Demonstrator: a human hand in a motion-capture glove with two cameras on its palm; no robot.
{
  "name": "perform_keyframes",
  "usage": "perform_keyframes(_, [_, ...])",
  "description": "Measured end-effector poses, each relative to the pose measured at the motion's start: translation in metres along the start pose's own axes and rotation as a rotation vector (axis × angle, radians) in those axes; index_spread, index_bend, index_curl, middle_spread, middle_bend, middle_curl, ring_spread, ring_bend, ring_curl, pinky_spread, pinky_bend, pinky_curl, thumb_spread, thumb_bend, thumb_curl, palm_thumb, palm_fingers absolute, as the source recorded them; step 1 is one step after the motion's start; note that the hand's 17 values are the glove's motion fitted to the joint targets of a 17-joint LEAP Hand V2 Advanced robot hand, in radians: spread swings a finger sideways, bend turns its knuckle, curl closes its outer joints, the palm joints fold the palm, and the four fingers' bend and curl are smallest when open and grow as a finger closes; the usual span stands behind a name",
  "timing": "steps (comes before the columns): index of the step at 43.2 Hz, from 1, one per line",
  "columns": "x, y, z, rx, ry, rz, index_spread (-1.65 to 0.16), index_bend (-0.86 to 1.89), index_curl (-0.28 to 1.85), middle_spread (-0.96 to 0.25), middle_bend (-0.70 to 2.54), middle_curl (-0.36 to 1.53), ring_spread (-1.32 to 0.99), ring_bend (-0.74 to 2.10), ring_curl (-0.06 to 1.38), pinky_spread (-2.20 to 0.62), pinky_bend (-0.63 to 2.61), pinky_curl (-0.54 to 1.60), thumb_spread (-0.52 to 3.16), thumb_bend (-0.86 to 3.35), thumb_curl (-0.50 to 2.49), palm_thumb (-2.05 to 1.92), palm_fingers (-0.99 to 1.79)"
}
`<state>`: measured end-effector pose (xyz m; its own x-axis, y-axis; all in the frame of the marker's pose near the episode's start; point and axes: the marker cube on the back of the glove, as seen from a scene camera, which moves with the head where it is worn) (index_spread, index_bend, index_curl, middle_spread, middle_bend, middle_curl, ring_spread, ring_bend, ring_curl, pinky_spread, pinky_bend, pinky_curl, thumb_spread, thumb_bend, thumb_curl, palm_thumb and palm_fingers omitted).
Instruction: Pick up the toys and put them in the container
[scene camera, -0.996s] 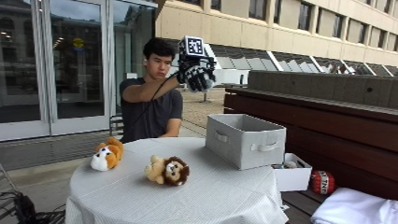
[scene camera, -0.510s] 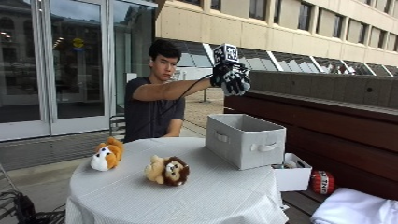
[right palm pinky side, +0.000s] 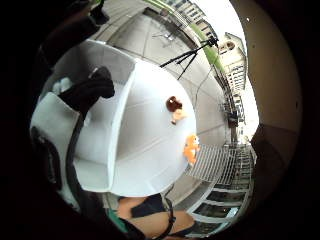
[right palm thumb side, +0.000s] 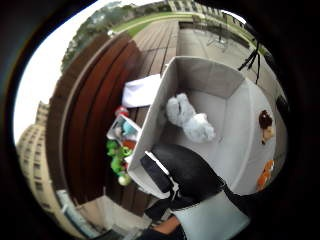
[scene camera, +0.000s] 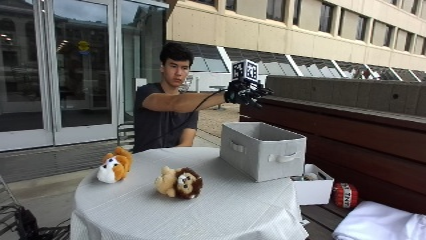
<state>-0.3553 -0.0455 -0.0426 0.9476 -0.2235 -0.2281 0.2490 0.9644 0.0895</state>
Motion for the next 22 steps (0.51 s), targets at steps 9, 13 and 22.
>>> perform_keyframes(9, [0.066,-0.001,-0.027,0.037,0.021,0.045,-0.30,0.05,0.11,-0.10,0.19,0.44,-0.13,0.67,0.30,-0.14,1.35,0.47,1.04,-0.08,0.45,-0.06,-0.14])
perform_keyframes(13, [0.102,-0.007,-0.034,0.045,0.014,0.071,-0.29,0.05,0.10,-0.08,0.20,0.44,-0.09,0.62,0.28,-0.09,1.36,0.45,1.03,-0.08,0.41,-0.08,-0.16])
perform_keyframes(22, [0.185,-0.011,-0.031,0.042,0.018,0.154,-0.29,0.08,0.11,-0.06,0.21,0.44,-0.07,0.50,0.25,-0.04,1.25,0.41,0.98,-0.08,0.35,-0.09,-0.21])
